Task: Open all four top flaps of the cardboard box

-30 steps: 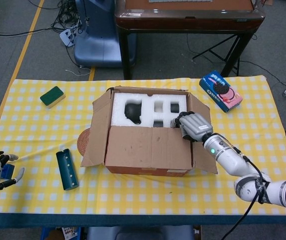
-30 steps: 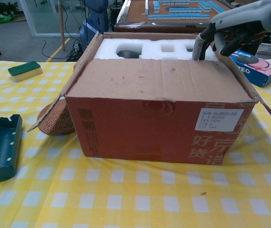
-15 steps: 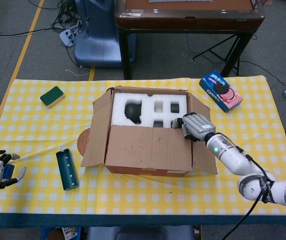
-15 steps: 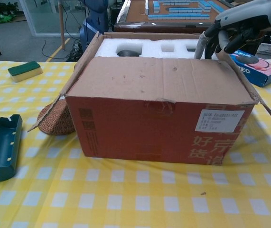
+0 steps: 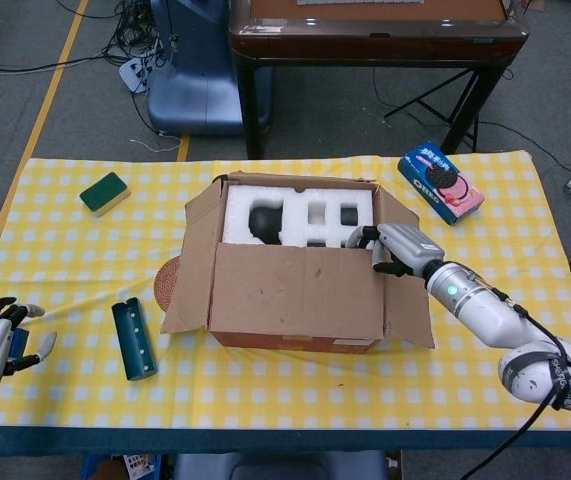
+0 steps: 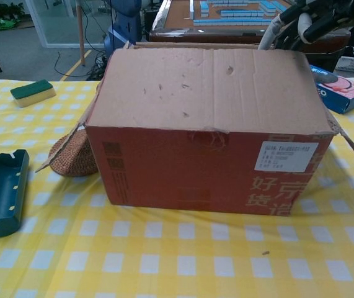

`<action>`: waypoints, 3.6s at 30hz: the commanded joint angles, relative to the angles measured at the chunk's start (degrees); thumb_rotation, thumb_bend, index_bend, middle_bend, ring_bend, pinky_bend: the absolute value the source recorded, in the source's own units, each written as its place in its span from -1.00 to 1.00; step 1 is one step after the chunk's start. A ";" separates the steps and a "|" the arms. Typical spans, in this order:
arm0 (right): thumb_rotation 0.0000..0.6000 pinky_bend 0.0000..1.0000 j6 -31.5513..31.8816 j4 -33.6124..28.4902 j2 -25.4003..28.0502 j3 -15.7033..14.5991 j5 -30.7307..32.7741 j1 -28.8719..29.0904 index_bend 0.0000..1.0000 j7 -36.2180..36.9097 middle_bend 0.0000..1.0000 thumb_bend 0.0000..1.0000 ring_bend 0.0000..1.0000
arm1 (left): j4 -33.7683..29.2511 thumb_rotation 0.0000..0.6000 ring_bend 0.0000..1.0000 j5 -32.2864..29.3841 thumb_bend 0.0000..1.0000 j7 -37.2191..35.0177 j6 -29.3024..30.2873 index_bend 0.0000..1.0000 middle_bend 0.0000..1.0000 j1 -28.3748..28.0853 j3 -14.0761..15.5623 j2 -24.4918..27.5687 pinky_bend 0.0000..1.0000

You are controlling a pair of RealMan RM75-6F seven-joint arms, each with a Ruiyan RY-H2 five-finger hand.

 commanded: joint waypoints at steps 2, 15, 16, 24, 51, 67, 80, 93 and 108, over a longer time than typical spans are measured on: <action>1.00 -0.70 -5.17 -0.83 1.88 7.18 -7.09 -6.08 -0.35 13.54 -0.21 1.00 -0.55 | -0.53 -0.19 -0.68 0.15 -0.31 0.46 0.25 -0.16 -0.32 -0.07 -0.09 0.27 -1.00; 1.00 -0.70 -12.67 -2.27 0.62 20.83 -25.23 -19.27 -0.43 46.06 -0.29 1.00 -0.54 | -1.86 -0.19 -0.68 0.44 -0.31 1.70 0.74 -0.14 -0.32 -0.13 -0.04 0.68 -1.00; 1.00 -0.70 -12.69 -2.53 0.56 21.25 -26.54 -19.95 -0.43 48.28 -0.30 1.00 -0.54 | -1.91 -0.19 -0.68 0.40 -0.31 1.79 0.71 -0.14 -0.32 -0.15 -0.04 0.68 -1.00; 1.00 -0.67 -2.72 -3.03 2.37 16.45 -44.33 -22.42 -0.45 72.71 -0.32 1.00 -0.53 | -2.37 -0.19 -0.68 0.56 -0.31 2.34 0.80 -0.12 -0.32 -0.28 0.01 0.64 -1.00; 1.00 -0.60 53.45 30.33 0.07 -24.44 -73.04 -6.39 -0.49 119.37 -0.35 1.00 -0.53 | -3.87 -0.19 -0.69 0.57 -0.31 3.98 1.49 -0.11 -0.32 -0.36 -0.01 0.70 -1.00; 1.00 -0.60 60.40 30.88 -0.76 -33.10 -76.20 -0.58 -0.52 117.33 -0.37 1.00 -0.53 | -4.21 -0.19 -0.69 0.69 -0.31 4.65 1.63 -0.10 -0.32 -0.56 -0.02 0.51 -1.00; 1.00 -0.60 51.20 21.41 3.41 -35.31 -65.56 -0.66 -0.55 99.22 -0.37 0.90 -0.53 | -3.49 -0.19 -0.69 0.68 -0.31 3.87 1.97 -0.09 -0.32 -0.39 -0.13 0.47 -1.00; 1.00 -0.60 42.74 6.42 6.01 -29.44 -40.90 -12.97 -0.55 49.73 -0.44 0.72 -0.53 | -1.24 -0.14 -0.69 0.70 -0.31 2.67 3.01 -0.11 -0.32 -0.27 -0.90 -0.44 -1.00; 1.00 -0.60 53.35 6.32 -2.28 -23.56 -31.57 -26.65 -0.55 8.30 -0.52 0.61 -0.57 | -0.47 0.07 -0.69 2.35 -0.31 1.02 5.28 -0.18 -0.33 0.82 -0.99 -0.73 -1.00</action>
